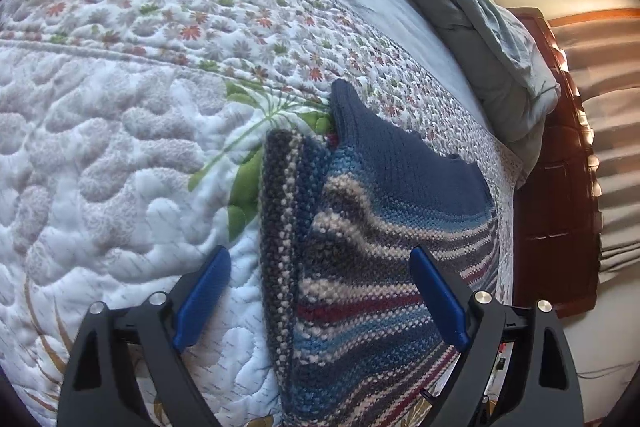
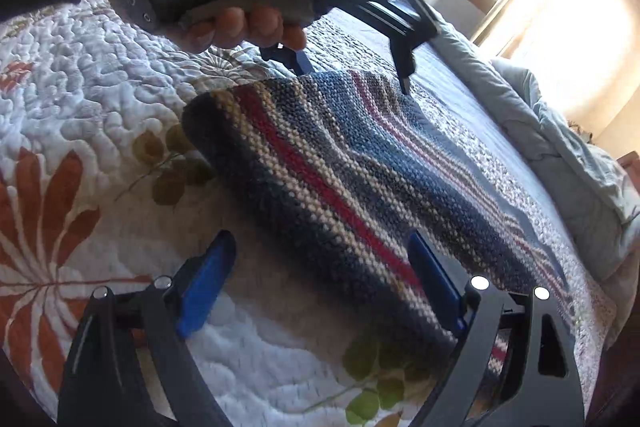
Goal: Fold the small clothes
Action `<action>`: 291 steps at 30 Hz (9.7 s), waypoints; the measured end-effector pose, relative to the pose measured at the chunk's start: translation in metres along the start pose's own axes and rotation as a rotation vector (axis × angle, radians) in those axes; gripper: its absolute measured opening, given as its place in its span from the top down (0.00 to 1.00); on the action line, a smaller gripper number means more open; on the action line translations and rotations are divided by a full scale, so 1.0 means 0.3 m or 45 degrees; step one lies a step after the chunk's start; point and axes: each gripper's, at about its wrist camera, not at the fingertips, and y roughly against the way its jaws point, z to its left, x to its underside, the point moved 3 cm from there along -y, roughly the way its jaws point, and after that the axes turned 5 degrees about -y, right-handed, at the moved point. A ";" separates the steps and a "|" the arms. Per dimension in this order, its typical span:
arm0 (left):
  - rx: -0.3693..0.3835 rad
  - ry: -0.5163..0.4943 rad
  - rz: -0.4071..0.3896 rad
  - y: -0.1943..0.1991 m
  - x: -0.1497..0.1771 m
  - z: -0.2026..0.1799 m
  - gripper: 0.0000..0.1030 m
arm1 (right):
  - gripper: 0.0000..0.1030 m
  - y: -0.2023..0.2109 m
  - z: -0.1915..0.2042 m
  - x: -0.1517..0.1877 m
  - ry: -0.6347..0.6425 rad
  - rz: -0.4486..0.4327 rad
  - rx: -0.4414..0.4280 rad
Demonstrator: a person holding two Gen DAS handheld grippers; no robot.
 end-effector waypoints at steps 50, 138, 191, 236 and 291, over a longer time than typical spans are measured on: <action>-0.387 -0.250 -0.058 0.138 -0.082 -0.703 0.82 | 0.85 0.442 -0.424 -0.074 -0.527 -0.274 0.026; -0.762 -0.568 0.224 -0.885 -0.062 -1.439 0.82 | 0.87 0.354 -1.210 0.813 -1.717 -0.277 -0.373; -0.133 -0.766 -0.236 -0.297 0.620 -1.141 0.24 | 0.46 0.008 -1.507 0.632 -1.530 0.241 -0.660; 0.114 -0.655 -0.235 -0.301 0.516 -1.081 0.22 | 0.66 -0.119 -1.693 0.540 -1.493 0.274 -0.422; 0.227 -0.047 -0.215 -0.198 0.367 -0.706 0.16 | 0.55 0.279 -1.467 0.866 -1.605 0.169 -0.597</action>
